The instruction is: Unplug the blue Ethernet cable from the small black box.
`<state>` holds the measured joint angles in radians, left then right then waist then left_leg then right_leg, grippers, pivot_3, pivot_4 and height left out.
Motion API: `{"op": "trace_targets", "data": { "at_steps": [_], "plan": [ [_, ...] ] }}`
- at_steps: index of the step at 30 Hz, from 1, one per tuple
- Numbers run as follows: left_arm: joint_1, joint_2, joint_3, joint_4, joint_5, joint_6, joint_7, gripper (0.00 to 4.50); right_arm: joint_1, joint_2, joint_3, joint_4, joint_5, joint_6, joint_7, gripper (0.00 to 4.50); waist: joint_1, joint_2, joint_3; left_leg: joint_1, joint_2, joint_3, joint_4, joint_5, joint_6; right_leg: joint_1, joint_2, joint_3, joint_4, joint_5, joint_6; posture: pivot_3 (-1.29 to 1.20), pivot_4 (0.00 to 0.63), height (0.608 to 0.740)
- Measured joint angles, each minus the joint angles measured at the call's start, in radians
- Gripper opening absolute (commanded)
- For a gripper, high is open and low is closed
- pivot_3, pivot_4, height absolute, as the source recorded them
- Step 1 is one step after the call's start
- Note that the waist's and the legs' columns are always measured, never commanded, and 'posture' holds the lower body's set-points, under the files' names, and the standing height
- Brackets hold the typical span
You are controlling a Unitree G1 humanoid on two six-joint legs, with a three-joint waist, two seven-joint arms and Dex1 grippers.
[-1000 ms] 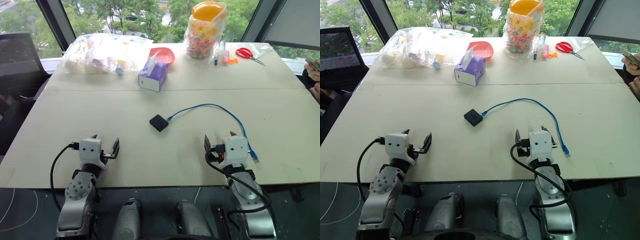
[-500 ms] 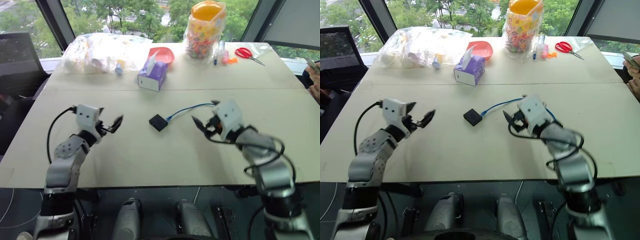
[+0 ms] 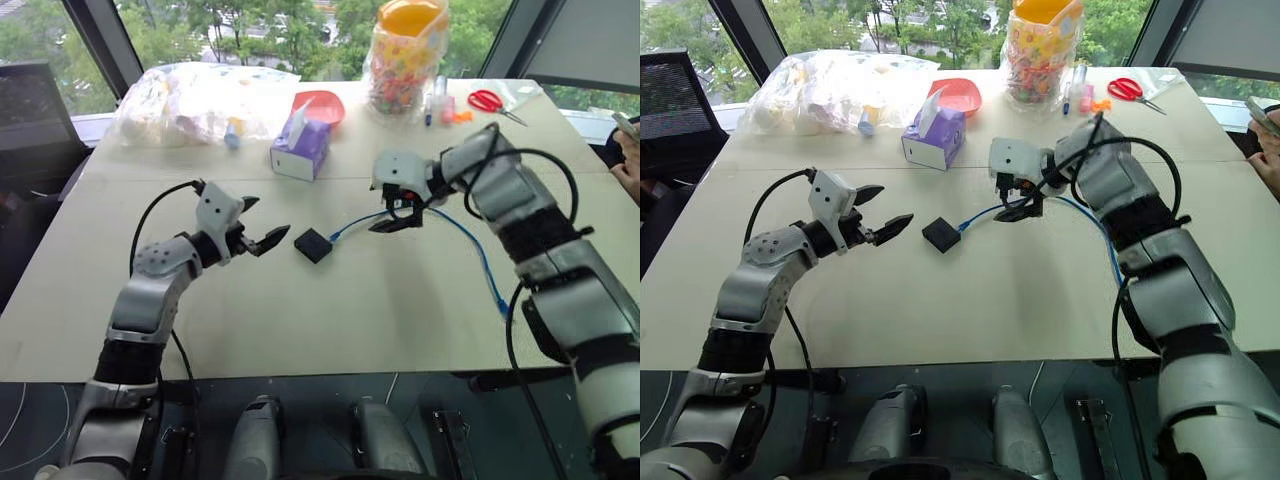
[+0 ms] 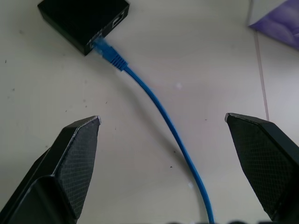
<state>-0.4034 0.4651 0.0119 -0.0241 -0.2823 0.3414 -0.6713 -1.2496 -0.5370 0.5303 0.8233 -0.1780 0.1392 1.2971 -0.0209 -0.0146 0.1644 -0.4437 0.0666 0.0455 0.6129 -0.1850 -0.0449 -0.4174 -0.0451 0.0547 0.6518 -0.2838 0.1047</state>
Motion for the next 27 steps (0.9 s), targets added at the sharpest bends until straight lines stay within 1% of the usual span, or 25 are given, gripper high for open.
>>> {"op": "trace_targets", "data": {
  "at_steps": [3, 5, 8, 13, 18, 19, 21, 25, 27],
  "plan": [
    [0.039, -0.006, 0.007, -0.033, -0.002, 0.011, 0.025, 4.47, -0.073, 0.089, 0.029, 0.184, -0.048, -0.09, 0.049, 4.5, 0.0, 0.0, 0.0, -0.001, 0.0, 0.0, 0.0, 0.0, 0.0, -0.002, 0.0, 0.0, 0.001, 0.0, 0.0, 0.0, 0.15, 0.735],
    [0.064, -0.008, 0.013, -0.068, -0.008, 0.031, 0.04, 4.47, -0.106, 0.136, 0.036, 0.271, -0.072, -0.132, 0.073, 4.5, 0.001, 0.001, 0.001, -0.001, 0.0, 0.0, 0.0, 0.0, 0.0, -0.002, 0.0, 0.0, 0.002, 0.0, 0.0, 0.0, 0.15, 0.735],
    [0.103, -0.013, 0.044, -0.13, -0.038, 0.081, 0.068, 4.47, -0.15, 0.203, 0.04, 0.369, -0.114, -0.175, 0.069, 4.5, 0.001, 0.001, 0.001, -0.001, 0.0, 0.0, 0.001, 0.0, -0.001, -0.002, -0.001, 0.0, 0.004, 0.0, 0.0, 0.0, 0.15, 0.735],
    [0.139, 0.002, 0.092, -0.191, -0.059, 0.118, 0.097, 4.47, -0.171, 0.277, 0.042, 0.451, -0.171, -0.216, 0.046, 4.5, 0.003, 0.0, 0.001, 0.0, 0.0, 0.0, 0.002, 0.001, -0.002, -0.002, -0.001, 0.0, 0.006, 0.0, 0.0, 0.0, 0.15, 0.735],
    [0.156, 0.003, 0.101, -0.227, -0.062, 0.134, 0.125, 4.47, -0.174, 0.329, 0.042, 0.501, -0.216, -0.217, 0.001, 4.5, 0.001, 0.0, 0.001, 0.0, 0.0, 0.0, 0.002, 0.001, -0.003, -0.002, -0.001, 0.0, 0.006, 0.0, 0.0, 0.0, 0.15, 0.735],
    [0.157, 0.003, 0.101, -0.228, -0.062, 0.134, 0.131, 4.49, -0.174, 0.338, 0.041, 0.507, -0.223, -0.212, -0.014, 4.24, 0.001, 0.0, 0.001, 0.0, 0.0, 0.0, 0.001, 0.001, -0.003, -0.003, -0.001, 0.0, 0.007, 0.0, 0.0, 0.0, 0.15, 0.735],
    [0.165, 0.003, 0.107, -0.241, -0.063, 0.137, 0.141, 4.5, -0.174, 0.358, 0.04, 0.519, -0.236, -0.197, -0.043, 3.56, 0.0, 0.0, 0.001, 0.0, 0.0, 0.0, 0.001, 0.001, -0.003, -0.004, -0.001, 0.0, 0.008, 0.0, 0.0, 0.0, 0.15, 0.735],
    [0.177, 0.003, 0.124, -0.265, -0.066, 0.146, 0.155, 4.5, -0.174, 0.374, 0.031, 0.528, -0.253, -0.178, -0.075, 1.55, 0.0, 0.0, 0.001, 0.0, 0.0, 0.0, 0.002, 0.002, -0.004, -0.004, 0.0, 0.0, 0.011, 0.0, 0.0, 0.0, 0.15, 0.735],
    [0.185, 0.003, 0.126, -0.272, -0.067, 0.149, 0.157, 4.5, -0.174, 0.379, 0.03, 0.533, -0.263, -0.167, -0.084, 0.42, -0.001, 0.0, 0.001, 0.001, 0.0, 0.0, 0.002, 0.002, -0.004, -0.004, 0.0, 0.0, 0.011, 0.0, -0.001, 0.0, 0.15, 0.735]
  ]
}}
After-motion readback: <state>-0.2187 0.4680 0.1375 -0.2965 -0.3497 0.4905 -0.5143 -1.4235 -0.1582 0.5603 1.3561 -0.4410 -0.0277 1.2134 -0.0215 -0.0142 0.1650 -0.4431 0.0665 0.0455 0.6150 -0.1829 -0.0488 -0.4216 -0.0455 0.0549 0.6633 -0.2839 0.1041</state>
